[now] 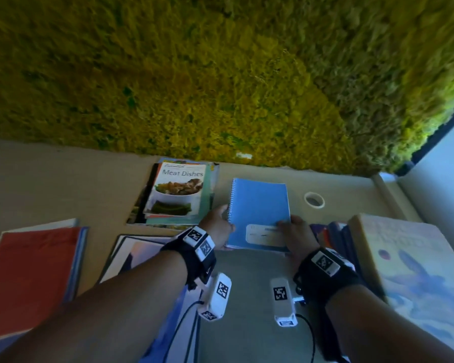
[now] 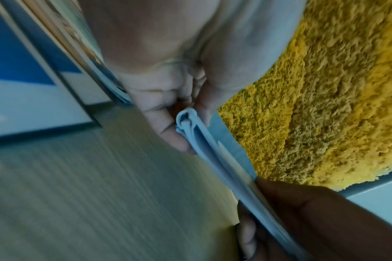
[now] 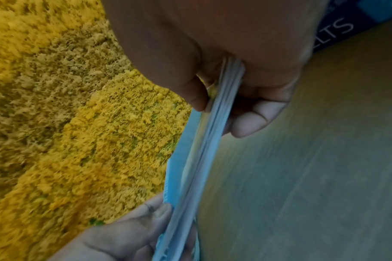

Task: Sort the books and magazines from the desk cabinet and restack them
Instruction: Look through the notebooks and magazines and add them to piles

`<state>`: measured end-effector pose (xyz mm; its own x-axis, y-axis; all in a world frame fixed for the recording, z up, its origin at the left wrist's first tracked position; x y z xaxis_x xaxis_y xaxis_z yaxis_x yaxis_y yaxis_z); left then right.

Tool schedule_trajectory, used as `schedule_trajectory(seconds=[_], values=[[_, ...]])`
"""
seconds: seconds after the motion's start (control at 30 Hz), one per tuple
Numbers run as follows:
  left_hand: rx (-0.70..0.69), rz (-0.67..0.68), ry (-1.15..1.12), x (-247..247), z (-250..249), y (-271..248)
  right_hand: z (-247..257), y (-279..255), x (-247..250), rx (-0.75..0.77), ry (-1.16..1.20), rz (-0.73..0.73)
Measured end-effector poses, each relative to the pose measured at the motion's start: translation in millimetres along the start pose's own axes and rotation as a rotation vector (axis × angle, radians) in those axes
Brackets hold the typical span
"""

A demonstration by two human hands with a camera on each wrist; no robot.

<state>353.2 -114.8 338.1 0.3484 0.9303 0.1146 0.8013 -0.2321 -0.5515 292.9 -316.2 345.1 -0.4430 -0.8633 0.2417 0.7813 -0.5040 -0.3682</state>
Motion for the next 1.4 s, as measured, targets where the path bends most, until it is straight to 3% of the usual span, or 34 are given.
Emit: schedule_trajectory(seconds=[0.2,0.37,0.5,0.57,0.63,0.77,0.93,1.03,1.13,1.23,1.3,1.4], values=[[-0.097,-0.076,0.121,-10,-18,22,10,33,15,0.060,-0.181,-0.091],[-0.227,-0.101,0.497,-8,-4,5,2,23,17,-0.017,-0.359,-0.088],[-0.287,0.047,0.771,-24,24,-31,-20,-15,-11,-0.070,-0.770,0.166],[-0.302,0.116,0.851,-27,38,-48,-31,-28,-12,-0.016,-0.981,0.202],[-0.297,0.179,0.927,-27,54,-64,-34,-38,-8,-0.004,-0.916,0.218],[-0.328,0.283,1.082,-32,82,-97,-61,-61,6,-0.051,-1.125,0.260],[-0.459,0.290,1.197,-39,96,-116,-34,-88,10,0.208,-1.202,-0.011],[-0.500,0.266,1.183,-36,97,-128,-46,-105,-19,0.200,-1.237,0.150],[-0.529,0.194,1.110,-13,93,-139,-59,-106,-30,0.083,-1.245,0.176],[-0.500,0.076,1.000,43,93,-139,-25,-110,-62,0.243,-1.206,0.079],[-0.452,0.002,1.001,93,99,-135,-4,-120,-111,0.353,-1.145,0.139],[-0.416,-0.073,1.190,150,121,-137,-3,-135,-196,0.402,-1.185,0.352]])
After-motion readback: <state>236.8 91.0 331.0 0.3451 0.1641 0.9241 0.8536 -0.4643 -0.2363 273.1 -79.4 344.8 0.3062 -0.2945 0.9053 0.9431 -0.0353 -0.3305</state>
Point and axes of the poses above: each hand's wrist, its own y-axis towards the middle knuckle, its own x-axis out of the back of the hand, z = x × y, the point moved 10 cm from there along y, towards the middle knuckle, and after that the axes turned 3 degrees about -z, right-handed, at the moved point
